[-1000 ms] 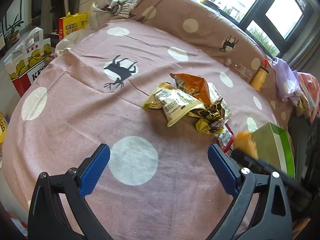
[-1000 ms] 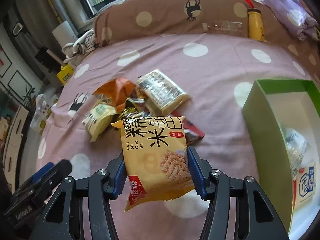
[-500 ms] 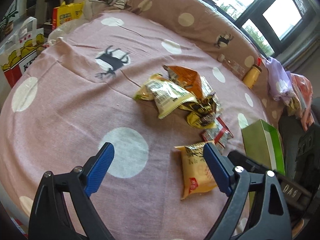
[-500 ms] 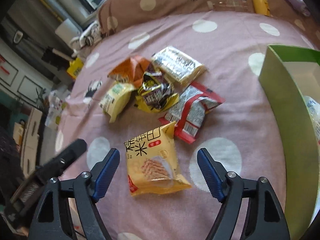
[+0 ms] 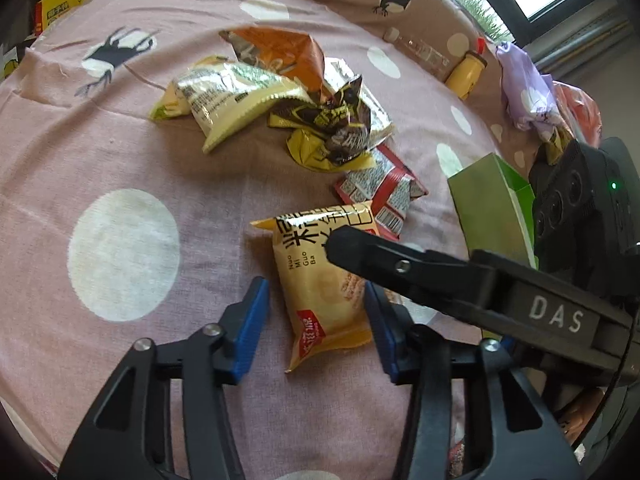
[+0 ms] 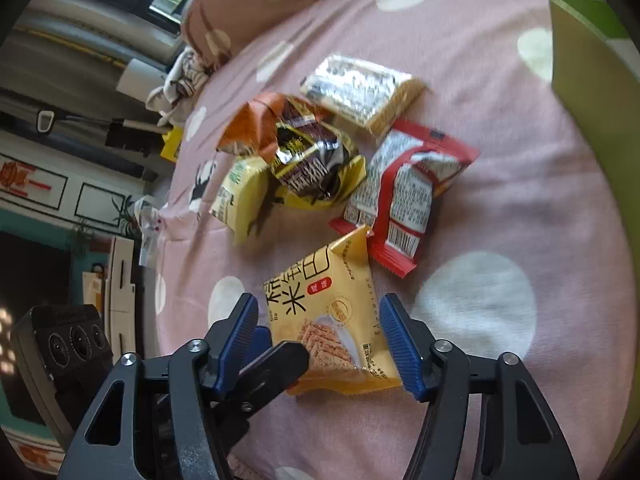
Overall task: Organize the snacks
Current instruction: 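Grasp the yellow rice cracker bag with the right gripper and lift toward box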
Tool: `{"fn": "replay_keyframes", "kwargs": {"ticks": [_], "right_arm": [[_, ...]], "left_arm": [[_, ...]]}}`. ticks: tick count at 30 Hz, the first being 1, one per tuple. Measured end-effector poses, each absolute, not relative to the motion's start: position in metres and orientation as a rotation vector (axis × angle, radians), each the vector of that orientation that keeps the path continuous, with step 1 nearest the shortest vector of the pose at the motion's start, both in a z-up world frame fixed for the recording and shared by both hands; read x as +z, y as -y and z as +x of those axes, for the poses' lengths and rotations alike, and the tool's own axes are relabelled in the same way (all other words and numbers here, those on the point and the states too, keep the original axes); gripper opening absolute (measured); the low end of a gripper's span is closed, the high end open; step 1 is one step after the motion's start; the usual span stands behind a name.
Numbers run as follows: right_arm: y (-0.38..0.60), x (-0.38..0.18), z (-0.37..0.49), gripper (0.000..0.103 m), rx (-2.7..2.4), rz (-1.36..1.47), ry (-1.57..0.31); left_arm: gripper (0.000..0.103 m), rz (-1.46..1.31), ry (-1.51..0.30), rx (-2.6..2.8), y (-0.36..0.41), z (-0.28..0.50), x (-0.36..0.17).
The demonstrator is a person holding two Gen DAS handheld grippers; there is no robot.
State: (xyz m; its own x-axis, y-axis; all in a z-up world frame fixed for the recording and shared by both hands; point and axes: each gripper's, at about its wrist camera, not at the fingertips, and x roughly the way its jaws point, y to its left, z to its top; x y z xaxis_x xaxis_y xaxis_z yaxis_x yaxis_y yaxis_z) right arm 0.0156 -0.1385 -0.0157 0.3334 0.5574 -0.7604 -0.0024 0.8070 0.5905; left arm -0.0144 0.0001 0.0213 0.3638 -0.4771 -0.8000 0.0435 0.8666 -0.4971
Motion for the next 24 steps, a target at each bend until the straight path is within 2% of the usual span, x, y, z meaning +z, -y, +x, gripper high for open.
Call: {"fn": "replay_keyframes", "kwargs": {"ticks": [2, 5, 17, 24], "right_arm": [[0.136, -0.019, 0.017, 0.057, 0.378, 0.536, -1.199], [0.138, -0.014, 0.013, 0.055, 0.363, 0.527, -1.174], [0.158, 0.052, -0.022, 0.054, 0.343, 0.476, -0.913], [0.169, 0.073, -0.035, 0.054, 0.335, 0.475, -0.828]], "left_arm": [[0.043, -0.433, -1.171, -0.386, 0.006, -0.012, 0.020], [0.043, -0.407, -1.134, -0.383, 0.010, -0.015, 0.025], [0.040, -0.363, -0.827, -0.471, 0.022, -0.042, 0.084], [0.040, -0.345, -0.730, -0.500, 0.034, -0.050, 0.101]]}}
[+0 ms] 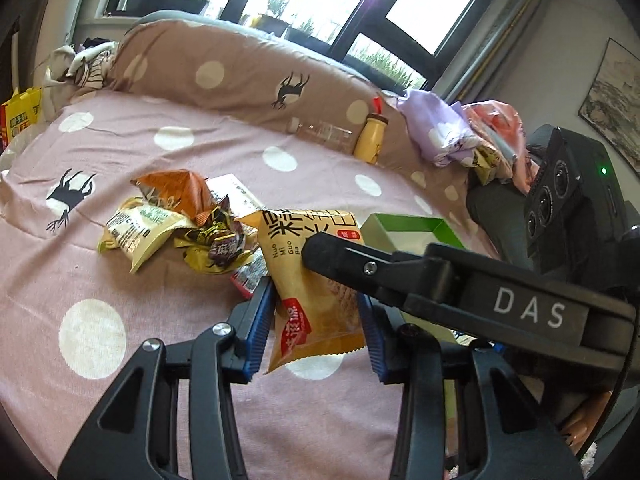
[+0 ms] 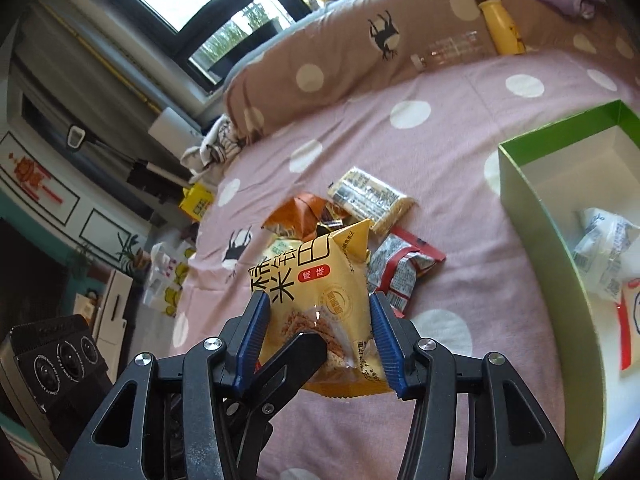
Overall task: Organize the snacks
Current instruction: 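Grasp the yellow rice cracker bag with the right gripper and lift toward box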
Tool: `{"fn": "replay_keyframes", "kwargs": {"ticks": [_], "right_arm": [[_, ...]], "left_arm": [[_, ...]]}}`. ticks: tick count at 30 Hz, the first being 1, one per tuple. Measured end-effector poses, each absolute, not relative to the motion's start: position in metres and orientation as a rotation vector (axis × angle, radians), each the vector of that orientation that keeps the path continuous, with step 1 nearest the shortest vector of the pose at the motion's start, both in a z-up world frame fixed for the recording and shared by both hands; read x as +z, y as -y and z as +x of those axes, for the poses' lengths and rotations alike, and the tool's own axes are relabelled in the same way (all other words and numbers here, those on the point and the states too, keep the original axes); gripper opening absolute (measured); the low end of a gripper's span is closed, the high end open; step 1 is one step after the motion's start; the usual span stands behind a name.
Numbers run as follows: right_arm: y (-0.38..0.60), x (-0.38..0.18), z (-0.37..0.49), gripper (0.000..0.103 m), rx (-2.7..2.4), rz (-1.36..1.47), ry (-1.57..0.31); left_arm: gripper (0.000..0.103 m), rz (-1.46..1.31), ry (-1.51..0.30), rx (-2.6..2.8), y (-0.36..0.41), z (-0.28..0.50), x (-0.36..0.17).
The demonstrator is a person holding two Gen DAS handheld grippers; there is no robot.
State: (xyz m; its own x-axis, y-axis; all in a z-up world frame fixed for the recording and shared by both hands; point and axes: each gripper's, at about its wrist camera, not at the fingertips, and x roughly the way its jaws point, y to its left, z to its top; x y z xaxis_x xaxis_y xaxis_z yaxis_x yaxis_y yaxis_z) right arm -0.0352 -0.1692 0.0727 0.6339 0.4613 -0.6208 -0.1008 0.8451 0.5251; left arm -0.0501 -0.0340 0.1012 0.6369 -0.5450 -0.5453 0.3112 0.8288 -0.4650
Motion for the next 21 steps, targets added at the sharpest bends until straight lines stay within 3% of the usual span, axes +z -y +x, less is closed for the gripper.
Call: {"fn": "replay_keyframes", "kwargs": {"ticks": [9, 21], "right_arm": [[0.184, 0.099, -0.056, 0.054, 0.310, 0.488, -0.717], [0.260, 0.113, -0.076, 0.054, 0.200, 0.617, -0.588]], "left_arm": [[0.040, -0.284, -0.646, -0.560, 0.049, -0.059, 0.130], [0.042, -0.131, -0.620, -0.728, 0.125, -0.050, 0.158]]}}
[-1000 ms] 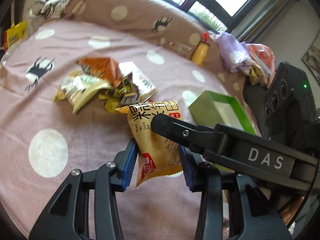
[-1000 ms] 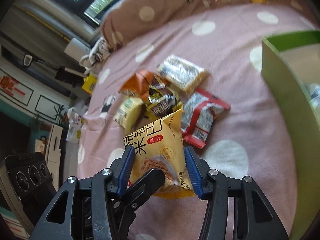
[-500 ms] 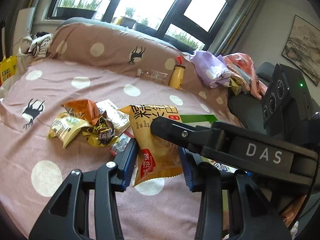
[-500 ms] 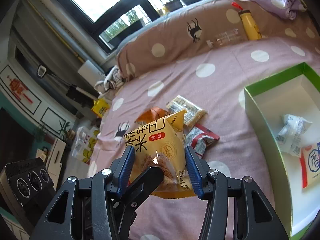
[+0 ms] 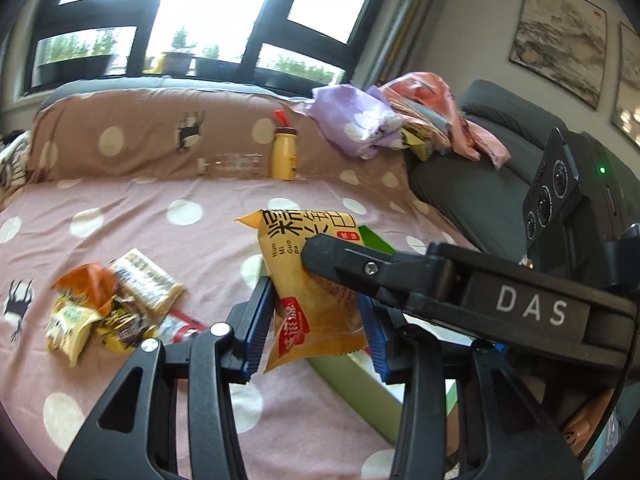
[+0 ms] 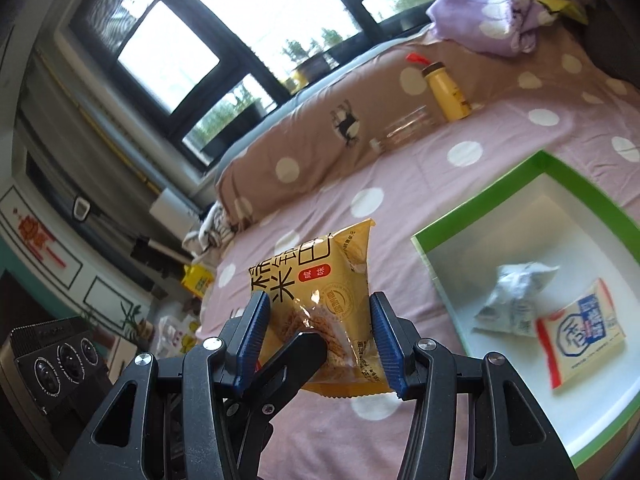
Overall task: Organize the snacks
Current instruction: 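Grasp the yellow rice cracker bag with the right gripper and lift toward box, then lower the yellow bag into the green box and open the right gripper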
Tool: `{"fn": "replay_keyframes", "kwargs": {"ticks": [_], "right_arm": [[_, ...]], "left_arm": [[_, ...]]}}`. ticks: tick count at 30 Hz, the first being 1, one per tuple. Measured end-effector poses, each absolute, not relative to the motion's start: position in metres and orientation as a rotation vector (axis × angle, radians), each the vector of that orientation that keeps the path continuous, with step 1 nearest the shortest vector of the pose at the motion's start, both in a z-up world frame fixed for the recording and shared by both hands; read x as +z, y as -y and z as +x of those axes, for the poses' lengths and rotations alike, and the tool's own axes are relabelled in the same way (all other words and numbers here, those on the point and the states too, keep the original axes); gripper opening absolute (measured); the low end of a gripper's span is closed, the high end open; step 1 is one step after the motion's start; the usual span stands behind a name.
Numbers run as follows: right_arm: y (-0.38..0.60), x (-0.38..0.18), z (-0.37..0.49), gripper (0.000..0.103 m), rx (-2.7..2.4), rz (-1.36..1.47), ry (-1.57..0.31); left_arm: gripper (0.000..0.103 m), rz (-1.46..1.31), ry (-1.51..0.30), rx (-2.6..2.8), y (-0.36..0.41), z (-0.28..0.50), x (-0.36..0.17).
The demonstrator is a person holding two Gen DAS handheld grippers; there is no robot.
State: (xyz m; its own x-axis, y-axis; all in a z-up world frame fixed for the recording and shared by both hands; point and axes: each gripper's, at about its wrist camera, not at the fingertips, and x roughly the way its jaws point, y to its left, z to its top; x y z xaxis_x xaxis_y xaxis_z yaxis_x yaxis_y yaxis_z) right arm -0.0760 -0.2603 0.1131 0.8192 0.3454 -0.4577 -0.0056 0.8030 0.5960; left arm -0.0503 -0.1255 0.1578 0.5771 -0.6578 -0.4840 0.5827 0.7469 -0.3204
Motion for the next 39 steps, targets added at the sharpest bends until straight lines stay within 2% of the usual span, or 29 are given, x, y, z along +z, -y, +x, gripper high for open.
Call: {"fn": "replay_keyframes", "kwargs": {"ticks": [21, 39], "right_arm": [[0.371, 0.088, -0.111, 0.054, -0.110, 0.808, -0.538], [0.411, 0.058, -0.118, 0.055, -0.239, 0.939, -0.619]], "left_arm": [[0.042, -0.002, -0.711, -0.987, 0.254, -0.038, 0.143], [0.045, 0.047, -0.846, -1.042, 0.298, -0.035, 0.119]]}}
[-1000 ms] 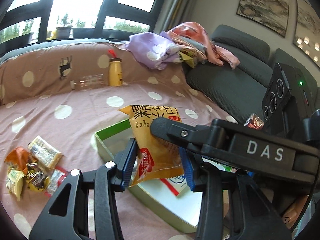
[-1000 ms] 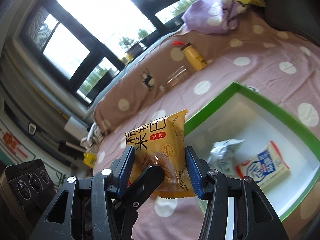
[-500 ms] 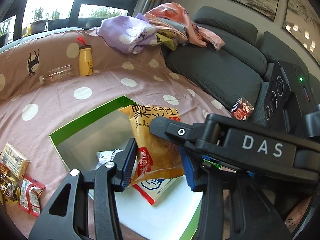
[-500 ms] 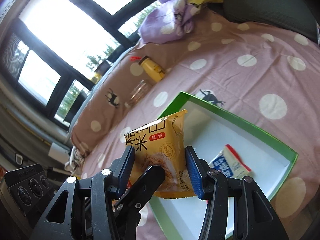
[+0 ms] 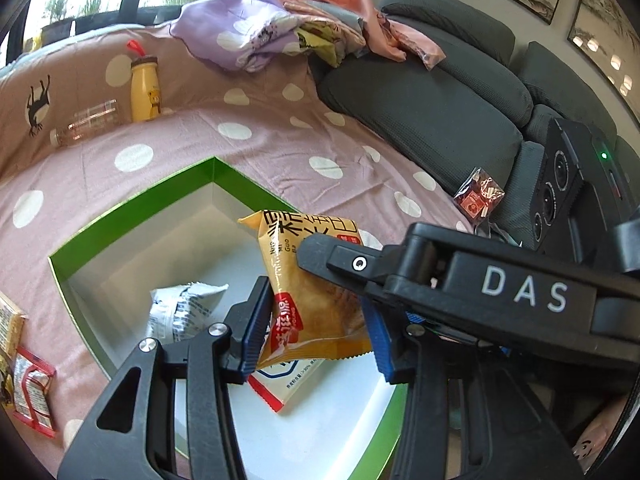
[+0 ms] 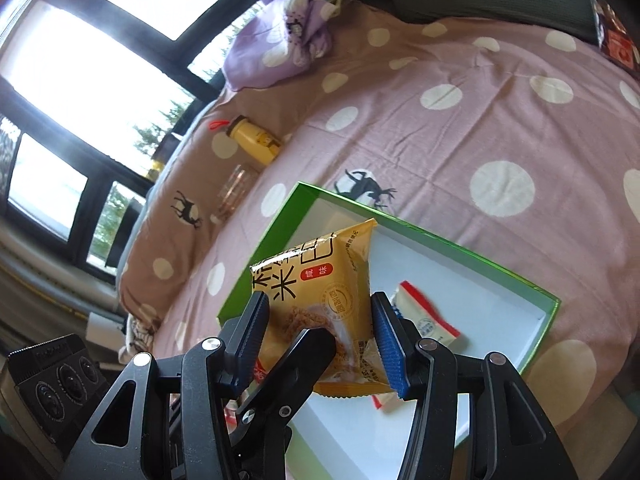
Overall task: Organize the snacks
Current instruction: 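Lower the yellow bag into the green box and open the right gripper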
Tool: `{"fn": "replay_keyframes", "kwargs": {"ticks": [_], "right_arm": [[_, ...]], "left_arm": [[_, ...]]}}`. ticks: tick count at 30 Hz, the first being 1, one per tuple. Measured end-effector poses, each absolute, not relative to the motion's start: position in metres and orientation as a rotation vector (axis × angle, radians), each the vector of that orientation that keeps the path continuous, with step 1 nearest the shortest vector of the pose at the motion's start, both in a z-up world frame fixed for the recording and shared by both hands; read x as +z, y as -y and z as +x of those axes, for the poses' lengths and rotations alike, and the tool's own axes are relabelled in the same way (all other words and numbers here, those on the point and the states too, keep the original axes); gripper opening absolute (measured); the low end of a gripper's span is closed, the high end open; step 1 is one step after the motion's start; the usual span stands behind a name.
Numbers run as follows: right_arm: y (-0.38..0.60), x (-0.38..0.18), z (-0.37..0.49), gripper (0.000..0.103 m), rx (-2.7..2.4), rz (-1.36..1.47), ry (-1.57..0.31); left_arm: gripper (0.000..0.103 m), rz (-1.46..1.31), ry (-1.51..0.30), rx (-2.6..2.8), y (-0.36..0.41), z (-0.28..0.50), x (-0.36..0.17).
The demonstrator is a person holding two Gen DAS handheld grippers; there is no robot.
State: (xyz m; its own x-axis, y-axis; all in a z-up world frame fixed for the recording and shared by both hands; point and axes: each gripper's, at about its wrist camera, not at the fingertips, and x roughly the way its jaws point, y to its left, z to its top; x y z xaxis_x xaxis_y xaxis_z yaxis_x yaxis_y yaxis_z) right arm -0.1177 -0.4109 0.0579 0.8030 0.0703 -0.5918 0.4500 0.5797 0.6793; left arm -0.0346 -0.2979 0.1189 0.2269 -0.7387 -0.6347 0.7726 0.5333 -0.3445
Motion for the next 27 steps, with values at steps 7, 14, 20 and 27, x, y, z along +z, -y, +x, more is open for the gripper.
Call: {"fn": "replay_keyframes", "kwargs": {"ticks": [7, 14, 20, 27], "right_arm": [[0.425, 0.038, -0.113, 0.055, -0.231, 1.021, -0.668], [0.429, 0.028, -0.108, 0.055, -0.260, 1.030, -0.705], [0.425, 0.027, -0.101, 0.055, -0.289, 0.965, -0.747], [0.424, 0.034, -0.108, 0.061, -0.292, 0.967, -0.684]], "left_arm": [[0.044, 0.048, -0.932, -1.036, 0.306, -0.026, 0.108], [0.044, 0.047, -0.991, -1.038, 0.311, -0.021, 0.097], [0.044, 0.052, -1.027, -1.020, 0.311, -0.023, 0.089], [0.050, 0.032, -0.978, -0.979, 0.287, -0.030, 0.099]]}}
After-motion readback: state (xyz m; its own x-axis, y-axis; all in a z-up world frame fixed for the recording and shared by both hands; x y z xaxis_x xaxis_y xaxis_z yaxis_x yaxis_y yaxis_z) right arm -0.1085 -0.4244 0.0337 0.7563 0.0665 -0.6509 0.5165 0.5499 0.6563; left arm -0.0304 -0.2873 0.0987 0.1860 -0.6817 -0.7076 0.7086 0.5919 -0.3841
